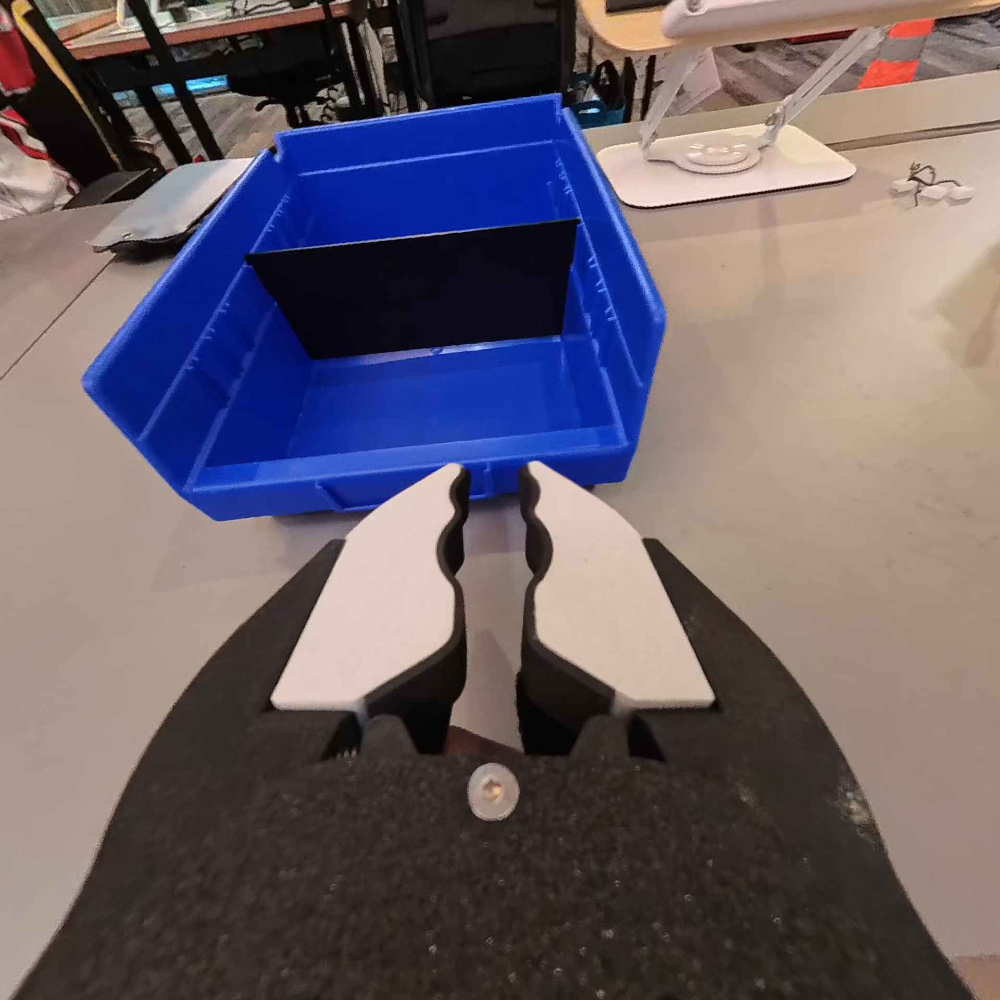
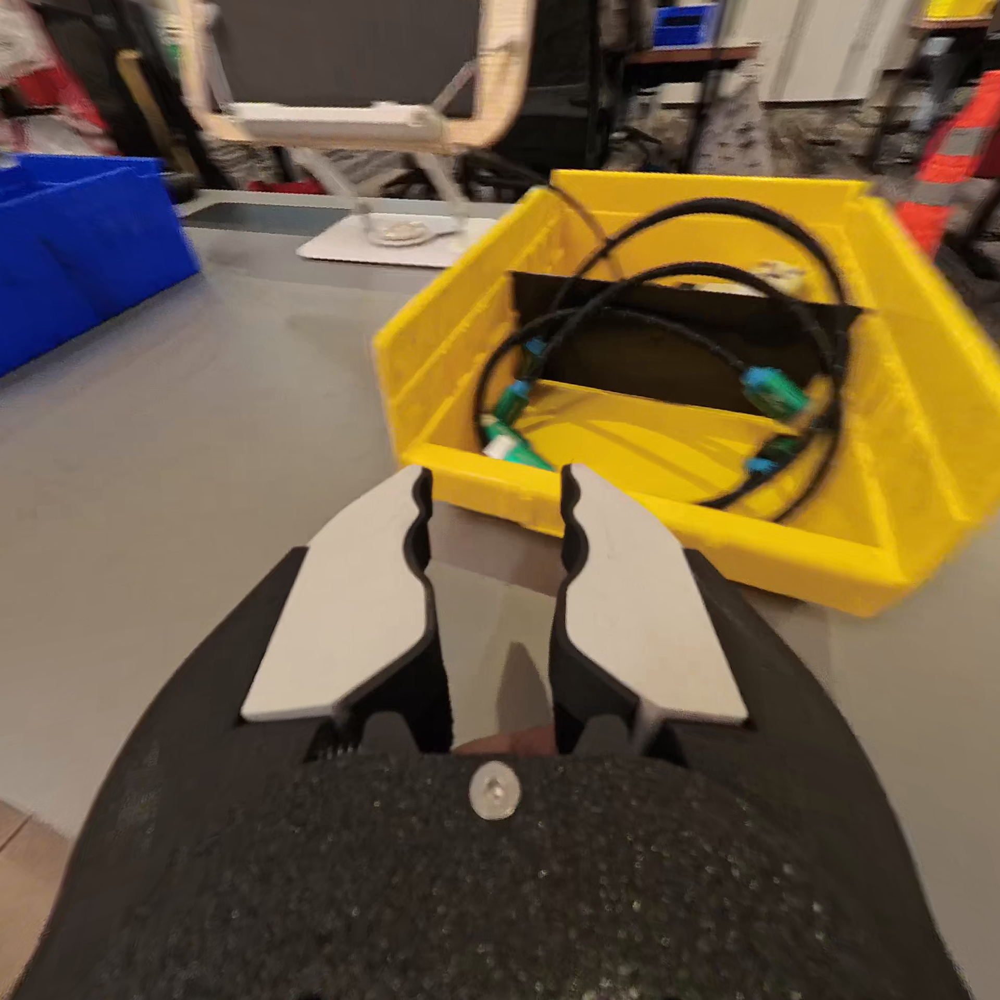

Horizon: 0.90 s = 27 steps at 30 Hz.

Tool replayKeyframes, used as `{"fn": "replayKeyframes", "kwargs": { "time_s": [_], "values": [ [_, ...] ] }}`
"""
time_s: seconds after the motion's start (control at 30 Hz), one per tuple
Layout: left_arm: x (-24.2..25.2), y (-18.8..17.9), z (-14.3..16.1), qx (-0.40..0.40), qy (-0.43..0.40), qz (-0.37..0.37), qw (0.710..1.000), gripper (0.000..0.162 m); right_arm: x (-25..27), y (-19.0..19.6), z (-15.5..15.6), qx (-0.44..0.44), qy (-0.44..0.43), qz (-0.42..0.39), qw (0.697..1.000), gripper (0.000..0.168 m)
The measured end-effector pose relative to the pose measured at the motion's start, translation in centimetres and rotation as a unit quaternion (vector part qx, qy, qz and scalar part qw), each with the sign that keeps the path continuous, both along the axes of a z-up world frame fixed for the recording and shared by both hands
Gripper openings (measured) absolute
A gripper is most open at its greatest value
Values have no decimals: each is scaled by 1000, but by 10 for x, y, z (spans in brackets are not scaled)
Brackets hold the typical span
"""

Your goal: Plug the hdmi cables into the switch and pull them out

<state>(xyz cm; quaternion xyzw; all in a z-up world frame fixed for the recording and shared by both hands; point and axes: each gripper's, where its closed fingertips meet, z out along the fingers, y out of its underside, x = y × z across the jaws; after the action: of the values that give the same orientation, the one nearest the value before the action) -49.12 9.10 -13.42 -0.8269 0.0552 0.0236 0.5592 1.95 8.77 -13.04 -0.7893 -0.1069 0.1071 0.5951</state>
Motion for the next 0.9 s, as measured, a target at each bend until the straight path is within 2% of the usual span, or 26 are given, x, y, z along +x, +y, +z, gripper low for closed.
{"fn": "replayKeyframes", "kwargs": {
  "time_s": [0.07, 0.1, 0.17, 0.23, 0.27, 0.37, 0.4, 0.47, 0.53, 0.6, 0.67, 0.77, 0.83, 0.87, 0.9],
  "values": [
    [14, 1, 6, 17, -12, -32, 999, 17, -41, -5, -4, -8, 4, 84, 996, 60],
    [28, 1, 12, 30, -24, -61, 997, 17, -55, -5, -6, -9, -9, 98, 995, 64],
    [59, -1, 23, 61, -41, -122, 990, 20, -65, 8, -2, 18, -59, 76, 995, 72],
    [91, -6, 27, 73, -45, -176, 981, 21, -59, 26, 4, 42, -83, 13, 996, 68],
    [107, -8, 26, 74, -44, -198, 976, 22, -63, 33, 3, 39, -77, 7, 996, 69],
    [163, -10, 23, 67, -55, -264, 961, 25, -78, 45, -14, -19, -51, 21, 998, 74],
    [183, -9, 20, 58, -63, -284, 955, 26, -82, 45, -18, -34, -46, 33, 998, 73],
    [227, -7, 10, 23, -78, -326, 942, 34, -93, 40, -18, -38, -29, 78, 996, 80],
    [275, -4, 1, -16, -90, -362, 928, 44, -99, 27, -15, -44, -7, 131, 990, 68],
    [322, 0, -4, -46, -98, -386, 916, 54, -99, 10, -1, -33, 42, 173, 983, 41],
    [367, 4, -1, -58, -122, -402, 905, 57, -74, 2, 25, 19, 68, 130, 989, 45],
    [422, 13, 11, -78, -175, -400, 897, 57, 11, -4, 62, 109, 15, -48, 993, 41],
    [439, 30, 13, -64, -155, -358, 919, 53, 72, -12, 74, 123, -15, -166, 978, 30],
    [441, 40, 12, -51, -129, -330, 934, 52, 90, -12, 71, 110, -7, -184, 977, 31],
    [439, 50, 7, -46, -96, -296, 949, 41, 98, -8, 61, 82, 8, -178, 981, 36]
  ]
}}
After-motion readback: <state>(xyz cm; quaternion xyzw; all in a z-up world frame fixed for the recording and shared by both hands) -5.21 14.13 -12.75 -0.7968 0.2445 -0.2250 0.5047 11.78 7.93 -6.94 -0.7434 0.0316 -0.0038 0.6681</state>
